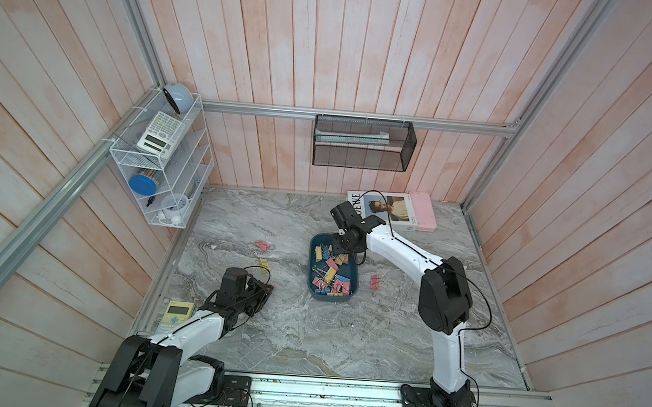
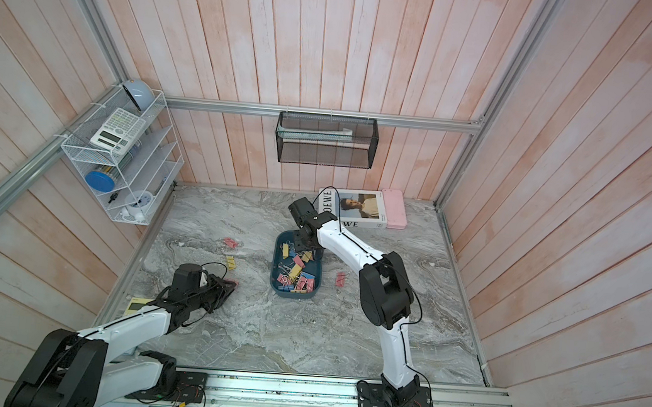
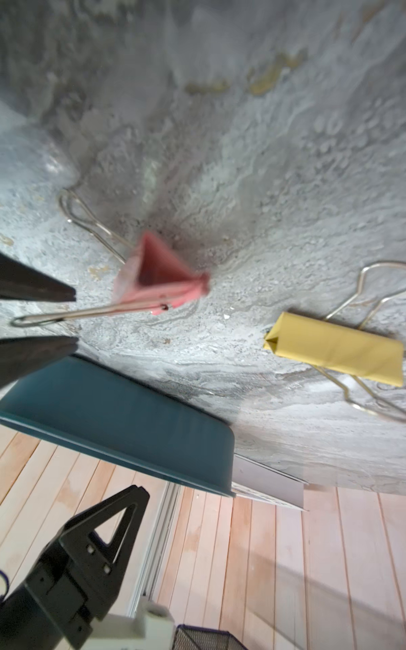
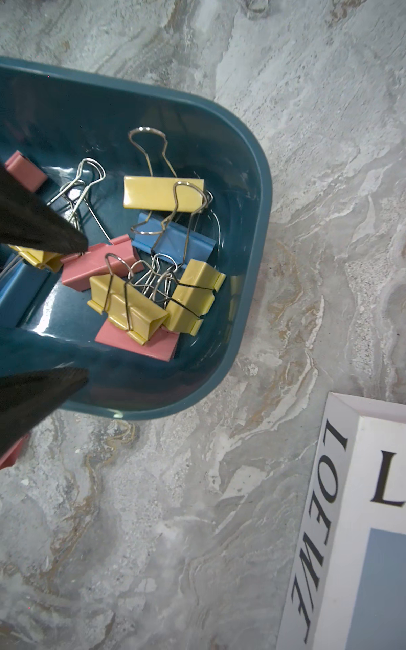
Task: Take out the binder clips from the storage box
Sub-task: Place the binder clip at the center of the board, then pick up the binder clip from the storage box.
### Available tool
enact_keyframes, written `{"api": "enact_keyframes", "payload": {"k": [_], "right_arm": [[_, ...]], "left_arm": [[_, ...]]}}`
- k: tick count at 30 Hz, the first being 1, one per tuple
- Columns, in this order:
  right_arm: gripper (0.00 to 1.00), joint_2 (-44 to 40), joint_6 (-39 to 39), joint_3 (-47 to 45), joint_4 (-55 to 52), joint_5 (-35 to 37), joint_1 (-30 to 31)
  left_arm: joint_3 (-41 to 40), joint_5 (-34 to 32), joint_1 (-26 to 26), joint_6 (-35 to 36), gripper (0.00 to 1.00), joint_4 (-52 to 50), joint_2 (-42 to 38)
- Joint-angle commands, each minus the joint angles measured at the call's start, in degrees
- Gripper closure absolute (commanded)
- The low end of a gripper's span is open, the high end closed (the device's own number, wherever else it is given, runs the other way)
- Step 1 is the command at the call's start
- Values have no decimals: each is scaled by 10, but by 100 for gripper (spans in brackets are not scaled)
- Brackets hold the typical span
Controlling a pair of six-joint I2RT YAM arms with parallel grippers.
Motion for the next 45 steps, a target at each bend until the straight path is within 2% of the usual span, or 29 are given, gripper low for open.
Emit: {"api": "enact_keyframes", "payload": {"k": [1, 6, 7, 10, 15, 27, 35, 40, 45], "right_arm": [[45, 37, -12, 52, -67, 29, 12], [50, 89, -22, 126, -120, 44, 20], [51, 98, -24, 138, -127, 48, 21], [52, 118, -26, 165, -141, 54, 26], [53, 133, -24, 180, -151, 62, 32], [69, 114, -17, 150, -173, 129, 37], [100, 84, -15, 114, -154, 138, 39], [100, 44, -10, 105, -163, 155, 48], [100, -28, -4, 54, -156, 180, 51]], "left_arm": [[7, -2, 4, 20, 42, -32, -11], [48, -21, 7, 58, 20, -117, -44], [56, -24, 9, 65, 10, -131, -52], [84, -38, 13, 85, 0, -175, -74], [118, -47, 20, 111, 0, -215, -89], [111, -36, 23, 104, 0, -200, -91], [109, -32, 23, 105, 0, -198, -97], [122, -37, 23, 114, 0, -197, -96], [147, -29, 23, 122, 0, -179, -57]]}}
